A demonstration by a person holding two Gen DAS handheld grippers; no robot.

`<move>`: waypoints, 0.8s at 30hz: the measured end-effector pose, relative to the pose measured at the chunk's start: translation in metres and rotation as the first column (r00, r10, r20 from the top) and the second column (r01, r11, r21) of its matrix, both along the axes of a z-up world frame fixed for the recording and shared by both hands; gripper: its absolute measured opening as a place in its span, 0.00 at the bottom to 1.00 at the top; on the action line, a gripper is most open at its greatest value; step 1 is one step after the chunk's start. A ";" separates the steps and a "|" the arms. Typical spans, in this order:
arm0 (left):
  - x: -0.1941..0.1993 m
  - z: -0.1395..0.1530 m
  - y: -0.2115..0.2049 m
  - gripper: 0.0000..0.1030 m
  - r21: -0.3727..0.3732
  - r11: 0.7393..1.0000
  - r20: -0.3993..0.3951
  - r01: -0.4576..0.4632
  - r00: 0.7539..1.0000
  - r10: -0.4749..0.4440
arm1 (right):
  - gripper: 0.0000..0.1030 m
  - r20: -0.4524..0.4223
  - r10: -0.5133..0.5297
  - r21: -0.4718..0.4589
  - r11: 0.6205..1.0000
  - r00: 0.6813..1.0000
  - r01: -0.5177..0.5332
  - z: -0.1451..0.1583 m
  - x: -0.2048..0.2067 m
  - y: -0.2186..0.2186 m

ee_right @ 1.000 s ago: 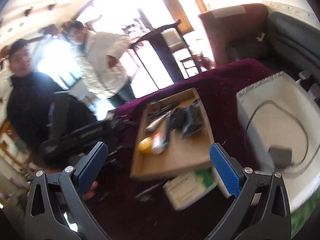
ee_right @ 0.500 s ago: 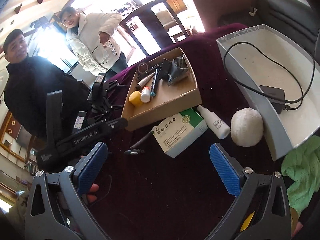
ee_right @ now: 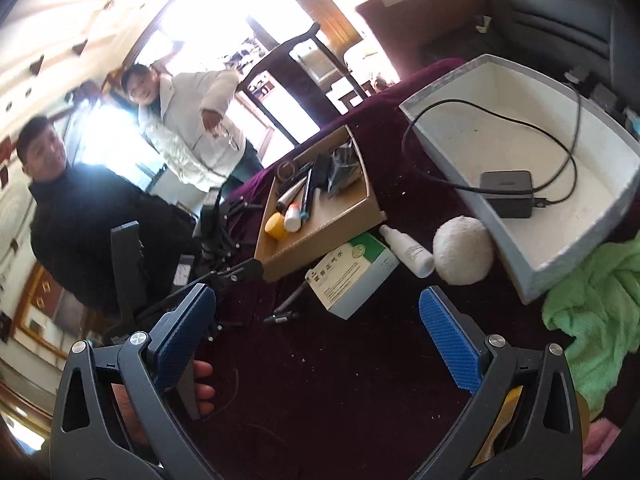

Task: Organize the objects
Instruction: 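Move both open tools back over the medicine box and white ball, then close the left tool on the green-and-white medicine box while the right tool grasps the white fluffy ball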

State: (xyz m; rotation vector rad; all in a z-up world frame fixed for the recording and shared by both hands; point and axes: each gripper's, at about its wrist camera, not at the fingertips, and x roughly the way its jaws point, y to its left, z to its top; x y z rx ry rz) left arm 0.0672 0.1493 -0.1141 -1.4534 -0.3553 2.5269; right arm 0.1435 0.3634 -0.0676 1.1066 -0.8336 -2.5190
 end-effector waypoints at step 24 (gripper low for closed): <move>0.081 -0.072 0.006 1.00 -0.042 0.980 0.035 0.193 0.981 -0.192 | 1.00 0.185 0.004 0.113 0.993 0.983 -0.026 -0.078 0.002 0.002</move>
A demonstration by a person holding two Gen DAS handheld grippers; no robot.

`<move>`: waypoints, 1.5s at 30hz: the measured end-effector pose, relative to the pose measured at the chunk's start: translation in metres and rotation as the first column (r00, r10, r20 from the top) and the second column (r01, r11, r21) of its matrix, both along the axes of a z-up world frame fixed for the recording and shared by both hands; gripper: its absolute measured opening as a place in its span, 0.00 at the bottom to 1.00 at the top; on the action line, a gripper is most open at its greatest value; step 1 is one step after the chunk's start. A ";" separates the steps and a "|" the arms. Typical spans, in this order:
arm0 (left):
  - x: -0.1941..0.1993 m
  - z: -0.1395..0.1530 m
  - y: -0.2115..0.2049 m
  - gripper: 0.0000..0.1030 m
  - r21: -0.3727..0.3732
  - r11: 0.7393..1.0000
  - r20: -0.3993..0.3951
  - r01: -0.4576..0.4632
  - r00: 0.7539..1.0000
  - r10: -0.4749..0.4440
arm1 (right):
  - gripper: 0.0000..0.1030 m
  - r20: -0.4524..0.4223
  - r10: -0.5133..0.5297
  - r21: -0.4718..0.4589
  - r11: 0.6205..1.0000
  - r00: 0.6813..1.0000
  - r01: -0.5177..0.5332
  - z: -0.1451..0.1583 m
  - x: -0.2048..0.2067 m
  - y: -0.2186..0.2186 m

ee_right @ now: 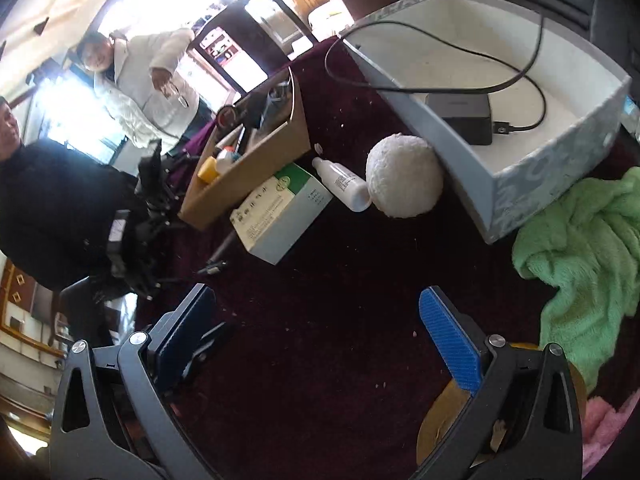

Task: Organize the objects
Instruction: 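Close the left tool on the green-and-white medicine box while the right tool grasps the white fluffy ball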

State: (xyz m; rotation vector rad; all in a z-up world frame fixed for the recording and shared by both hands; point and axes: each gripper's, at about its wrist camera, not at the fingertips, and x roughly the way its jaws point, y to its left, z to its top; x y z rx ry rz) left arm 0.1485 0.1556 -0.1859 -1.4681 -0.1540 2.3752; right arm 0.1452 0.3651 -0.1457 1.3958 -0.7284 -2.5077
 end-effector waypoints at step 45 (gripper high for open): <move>-0.101 -0.029 0.063 0.82 -0.135 0.978 -0.113 0.156 0.979 -0.172 | 0.86 0.186 -0.411 -0.052 0.903 0.892 0.427 -0.063 -0.100 0.036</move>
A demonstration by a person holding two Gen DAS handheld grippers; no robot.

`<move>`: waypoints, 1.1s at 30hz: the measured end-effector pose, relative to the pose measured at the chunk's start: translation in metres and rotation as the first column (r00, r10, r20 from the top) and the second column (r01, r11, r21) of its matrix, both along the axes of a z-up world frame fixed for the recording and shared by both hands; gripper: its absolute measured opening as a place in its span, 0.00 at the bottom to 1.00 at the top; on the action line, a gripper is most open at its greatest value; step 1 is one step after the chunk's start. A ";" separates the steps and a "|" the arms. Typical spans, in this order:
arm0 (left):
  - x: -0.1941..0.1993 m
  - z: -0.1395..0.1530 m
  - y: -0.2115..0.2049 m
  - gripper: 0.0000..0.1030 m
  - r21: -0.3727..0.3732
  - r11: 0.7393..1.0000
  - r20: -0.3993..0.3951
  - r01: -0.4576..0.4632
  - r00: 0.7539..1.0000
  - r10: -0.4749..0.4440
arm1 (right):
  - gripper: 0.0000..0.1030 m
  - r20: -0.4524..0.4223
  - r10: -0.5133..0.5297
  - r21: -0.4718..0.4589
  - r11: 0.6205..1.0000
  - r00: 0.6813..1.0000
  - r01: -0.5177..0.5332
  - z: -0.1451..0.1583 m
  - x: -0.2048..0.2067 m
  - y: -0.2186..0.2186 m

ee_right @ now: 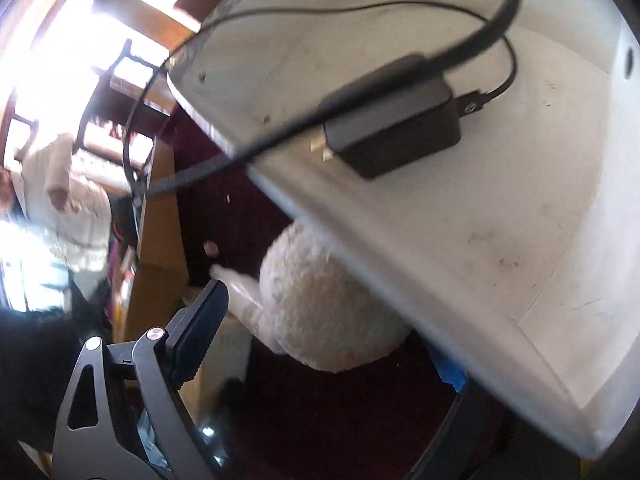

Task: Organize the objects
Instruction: 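Close the left tool on the green-and-white medicine box while the right tool grasps the white fluffy ball, then carry the medicine box and white ball over the tray with both tools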

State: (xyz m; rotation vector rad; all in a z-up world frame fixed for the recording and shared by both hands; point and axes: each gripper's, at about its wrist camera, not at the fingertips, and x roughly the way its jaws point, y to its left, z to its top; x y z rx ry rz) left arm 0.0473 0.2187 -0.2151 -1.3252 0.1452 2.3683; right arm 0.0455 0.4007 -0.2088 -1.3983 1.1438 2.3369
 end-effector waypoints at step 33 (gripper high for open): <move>0.099 0.118 -0.038 0.78 0.034 0.976 -0.276 -0.215 0.937 0.215 | 0.54 -0.295 0.430 0.391 0.869 0.853 -0.303 0.120 0.092 -0.057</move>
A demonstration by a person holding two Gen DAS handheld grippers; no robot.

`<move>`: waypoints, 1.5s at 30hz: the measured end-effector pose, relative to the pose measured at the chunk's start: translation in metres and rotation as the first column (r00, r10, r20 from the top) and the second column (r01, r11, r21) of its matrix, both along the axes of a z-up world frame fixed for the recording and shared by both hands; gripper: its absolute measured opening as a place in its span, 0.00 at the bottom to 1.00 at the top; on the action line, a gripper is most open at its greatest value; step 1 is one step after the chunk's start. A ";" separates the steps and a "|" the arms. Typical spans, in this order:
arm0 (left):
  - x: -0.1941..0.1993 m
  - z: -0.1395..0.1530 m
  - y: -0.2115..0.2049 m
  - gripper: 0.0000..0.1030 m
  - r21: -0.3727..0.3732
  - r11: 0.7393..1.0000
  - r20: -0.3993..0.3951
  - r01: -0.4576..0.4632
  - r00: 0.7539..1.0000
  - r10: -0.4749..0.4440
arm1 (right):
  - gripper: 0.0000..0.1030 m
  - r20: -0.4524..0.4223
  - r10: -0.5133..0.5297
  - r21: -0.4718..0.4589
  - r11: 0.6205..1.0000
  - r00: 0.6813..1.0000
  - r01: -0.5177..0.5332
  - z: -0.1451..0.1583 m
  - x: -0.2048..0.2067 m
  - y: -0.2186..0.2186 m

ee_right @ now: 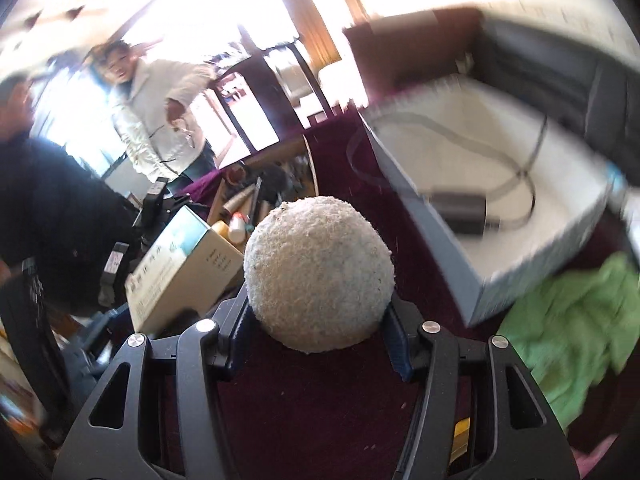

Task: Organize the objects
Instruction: 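Carry the medicine box and white ball over the tray with both tools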

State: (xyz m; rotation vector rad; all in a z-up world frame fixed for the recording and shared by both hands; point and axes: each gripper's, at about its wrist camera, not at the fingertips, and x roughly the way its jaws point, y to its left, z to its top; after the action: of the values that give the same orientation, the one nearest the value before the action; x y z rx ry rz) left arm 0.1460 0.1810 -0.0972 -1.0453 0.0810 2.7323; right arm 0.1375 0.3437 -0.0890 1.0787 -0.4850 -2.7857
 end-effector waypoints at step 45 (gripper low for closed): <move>-0.041 0.042 -0.042 0.78 -0.002 0.970 -0.030 -0.242 0.970 0.242 | 0.54 -0.195 0.150 0.203 0.973 0.969 -0.110 0.065 -0.030 -0.056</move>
State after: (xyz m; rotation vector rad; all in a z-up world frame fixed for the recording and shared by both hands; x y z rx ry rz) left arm 0.1054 0.1393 -0.0551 -1.0817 -0.0370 2.9670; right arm 0.1074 0.2879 -0.0243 0.8012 -0.1192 -2.8276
